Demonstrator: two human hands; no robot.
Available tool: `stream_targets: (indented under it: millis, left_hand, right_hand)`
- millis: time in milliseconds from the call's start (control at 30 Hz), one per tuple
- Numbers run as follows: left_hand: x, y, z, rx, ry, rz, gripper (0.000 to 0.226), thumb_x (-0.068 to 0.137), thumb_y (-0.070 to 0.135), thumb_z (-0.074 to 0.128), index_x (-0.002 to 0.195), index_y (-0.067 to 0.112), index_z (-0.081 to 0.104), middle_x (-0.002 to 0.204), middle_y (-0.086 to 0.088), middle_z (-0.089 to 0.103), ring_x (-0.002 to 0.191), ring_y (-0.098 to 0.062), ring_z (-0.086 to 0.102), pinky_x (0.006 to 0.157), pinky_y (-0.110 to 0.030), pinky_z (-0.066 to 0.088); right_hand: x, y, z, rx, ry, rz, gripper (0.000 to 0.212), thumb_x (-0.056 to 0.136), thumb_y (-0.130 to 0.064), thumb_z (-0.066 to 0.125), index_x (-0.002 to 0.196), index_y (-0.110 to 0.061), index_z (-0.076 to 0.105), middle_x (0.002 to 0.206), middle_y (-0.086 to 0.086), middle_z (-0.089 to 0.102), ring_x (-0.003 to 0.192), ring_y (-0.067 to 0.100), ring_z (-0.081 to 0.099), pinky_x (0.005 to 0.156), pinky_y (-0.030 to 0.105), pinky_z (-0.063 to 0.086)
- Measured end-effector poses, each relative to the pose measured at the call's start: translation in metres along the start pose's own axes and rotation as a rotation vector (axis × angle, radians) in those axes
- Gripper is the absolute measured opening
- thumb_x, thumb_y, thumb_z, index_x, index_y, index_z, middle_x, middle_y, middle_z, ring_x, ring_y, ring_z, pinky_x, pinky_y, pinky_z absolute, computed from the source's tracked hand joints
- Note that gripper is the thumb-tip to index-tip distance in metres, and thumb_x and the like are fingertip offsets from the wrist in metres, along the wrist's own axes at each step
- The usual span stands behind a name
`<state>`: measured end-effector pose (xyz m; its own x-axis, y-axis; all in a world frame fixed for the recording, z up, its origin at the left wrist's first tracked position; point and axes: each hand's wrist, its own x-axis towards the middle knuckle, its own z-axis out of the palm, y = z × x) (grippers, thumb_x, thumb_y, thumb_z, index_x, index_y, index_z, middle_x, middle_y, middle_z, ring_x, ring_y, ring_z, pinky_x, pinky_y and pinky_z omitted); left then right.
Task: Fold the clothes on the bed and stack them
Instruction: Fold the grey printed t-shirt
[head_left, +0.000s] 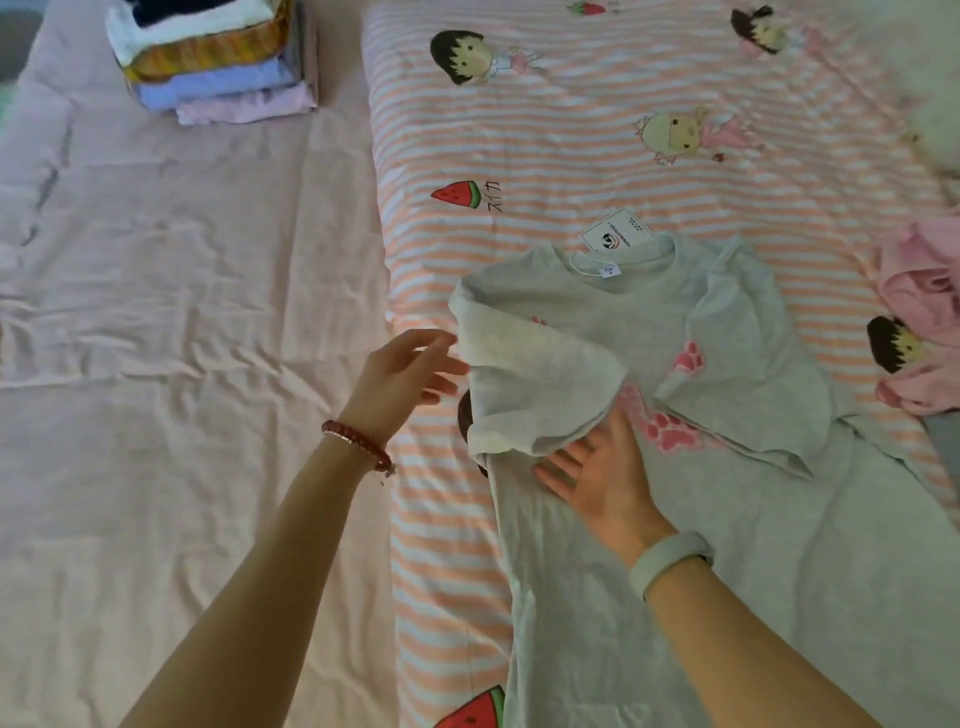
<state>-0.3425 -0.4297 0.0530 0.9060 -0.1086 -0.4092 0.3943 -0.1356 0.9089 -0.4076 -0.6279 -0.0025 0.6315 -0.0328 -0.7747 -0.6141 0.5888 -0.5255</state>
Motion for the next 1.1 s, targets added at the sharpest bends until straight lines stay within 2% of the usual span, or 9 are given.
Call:
stream_targets:
  millis: [67,200,267,400,567,733,867,1000,1100]
  left_hand:
    - [0.011,-0.018,-0.003,0.194,0.197,-0.034,0.016,0.093,0.020,0.052,0.104,0.013,0.061,0.091,0.000,0.068,0.076,-0.013,0.061,0.069,-0.025,0.046]
    - [0.007,-0.055,0.017,0.436,0.015,0.014,0.019,0.090,0.021,0.056,0.108,0.026,0.059,0.117,-0.002,0.055,0.091,-0.012,0.057,0.082,-0.023,0.044]
    - [-0.005,-0.068,0.038,0.570,-0.018,0.151,0.032,0.086,0.023,0.062,0.117,0.023,0.058,0.123,0.001,0.045,0.098,-0.008,0.049,0.086,-0.018,0.040]
    - [-0.035,-0.085,0.077,0.829,-0.003,0.378,0.030,0.082,0.010,0.065,0.112,0.012,0.063,0.122,-0.013,0.050,0.098,-0.025,0.056,0.075,-0.036,0.054]
    - [-0.039,-0.090,0.088,0.920,-0.056,0.430,0.026,0.082,0.009,0.064,0.108,0.011,0.068,0.112,-0.016,0.057,0.094,-0.031,0.057,0.079,-0.041,0.053]
    - [0.007,-0.062,0.082,0.761,0.216,0.336,0.034,0.084,0.013,0.063,0.117,0.006,0.059,0.125,-0.020,0.047,0.113,-0.038,0.045,0.092,-0.039,0.041]
    - [0.071,-0.037,0.082,0.614,0.270,0.039,0.068,0.087,0.033,0.059,0.145,0.019,0.025,0.149,-0.018,0.016,0.133,-0.038,0.023,0.107,-0.045,0.025]
    - [0.096,-0.042,0.094,1.116,0.252,0.091,0.078,0.085,0.058,0.045,0.147,0.035,0.004,0.156,-0.010,-0.010,0.141,-0.034,0.000,0.109,-0.056,0.012]
    - [0.106,-0.054,0.100,1.412,0.179,0.260,0.067,0.088,0.063,0.024,0.146,0.038,0.000,0.156,0.000,-0.012,0.142,-0.028,-0.014,0.110,-0.056,-0.007]
  right_hand:
    - [0.002,-0.003,-0.003,-0.043,-0.021,0.000,0.054,0.079,-0.065,0.047,0.117,-0.029,0.056,0.108,-0.001,0.068,0.105,0.019,0.062,0.089,0.042,0.049]
    - [0.015,-0.011,0.010,-0.214,0.166,0.024,0.014,0.090,-0.030,0.056,0.097,-0.019,0.060,0.099,0.004,0.066,0.093,0.021,0.061,0.075,0.032,0.050]
    - [0.019,-0.019,0.017,-0.401,0.274,-0.201,0.021,0.091,-0.003,0.043,0.077,-0.017,0.052,0.081,0.005,0.056,0.076,0.018,0.054,0.068,0.029,0.045]
    - [0.005,-0.024,0.009,-0.697,0.319,-0.733,0.027,0.095,0.000,0.034,0.076,-0.018,0.042,0.064,-0.008,0.038,0.052,-0.003,0.039,0.052,0.011,0.033]
    - [0.004,-0.019,-0.041,-0.859,0.408,-0.527,0.030,0.096,-0.006,0.039,0.126,-0.007,0.043,0.094,0.000,0.055,0.092,0.021,0.057,0.070,0.022,0.037]
    - [0.003,-0.019,-0.055,-1.124,0.438,-0.610,0.041,0.092,-0.010,0.049,0.133,-0.010,0.041,0.114,0.012,0.058,0.101,0.027,0.058,0.074,0.031,0.044]
    - [0.004,-0.021,-0.055,-1.615,0.424,-0.617,0.047,0.093,-0.023,0.050,0.138,-0.017,0.038,0.124,0.008,0.049,0.111,0.023,0.048,0.077,0.029,0.042]
    - [0.013,-0.036,-0.065,-1.970,0.381,-0.857,0.050,0.078,-0.025,0.067,0.126,-0.016,0.057,0.123,0.014,0.057,0.109,0.030,0.057,0.086,0.044,0.047]
    - [0.030,-0.053,-0.072,-2.149,0.224,-0.733,0.054,0.090,-0.034,0.045,0.141,-0.016,0.038,0.148,0.018,0.031,0.139,0.033,0.024,0.110,0.058,0.015]
